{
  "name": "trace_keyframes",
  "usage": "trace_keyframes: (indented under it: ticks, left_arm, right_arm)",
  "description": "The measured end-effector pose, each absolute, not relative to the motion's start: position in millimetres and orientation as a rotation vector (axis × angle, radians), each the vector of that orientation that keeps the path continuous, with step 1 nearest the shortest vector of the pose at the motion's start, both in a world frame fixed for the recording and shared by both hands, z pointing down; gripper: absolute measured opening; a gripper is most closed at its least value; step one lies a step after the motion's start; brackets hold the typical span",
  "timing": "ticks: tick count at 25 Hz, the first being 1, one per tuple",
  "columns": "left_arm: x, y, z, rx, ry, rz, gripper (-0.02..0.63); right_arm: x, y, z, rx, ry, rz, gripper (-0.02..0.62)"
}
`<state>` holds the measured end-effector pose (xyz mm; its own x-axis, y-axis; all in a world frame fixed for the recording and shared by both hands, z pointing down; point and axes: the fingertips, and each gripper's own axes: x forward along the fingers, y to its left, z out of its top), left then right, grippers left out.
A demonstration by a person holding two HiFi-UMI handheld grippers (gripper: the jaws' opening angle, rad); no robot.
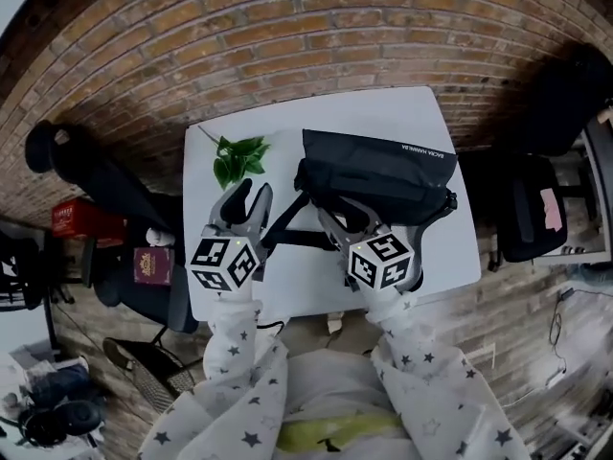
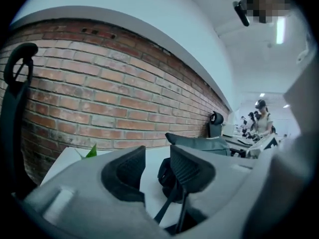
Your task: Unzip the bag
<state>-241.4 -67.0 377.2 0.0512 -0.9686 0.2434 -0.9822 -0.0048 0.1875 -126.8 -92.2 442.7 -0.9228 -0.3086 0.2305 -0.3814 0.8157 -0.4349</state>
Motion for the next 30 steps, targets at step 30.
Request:
trace_keyframes:
  ticks: [30]
  left_arm:
    - [-197, -168, 402, 2.49, -1.233, -0.125, 0.192]
  right_arm:
    - [-163, -104, 493, 1.01, -2.695, 0.502, 0.084]
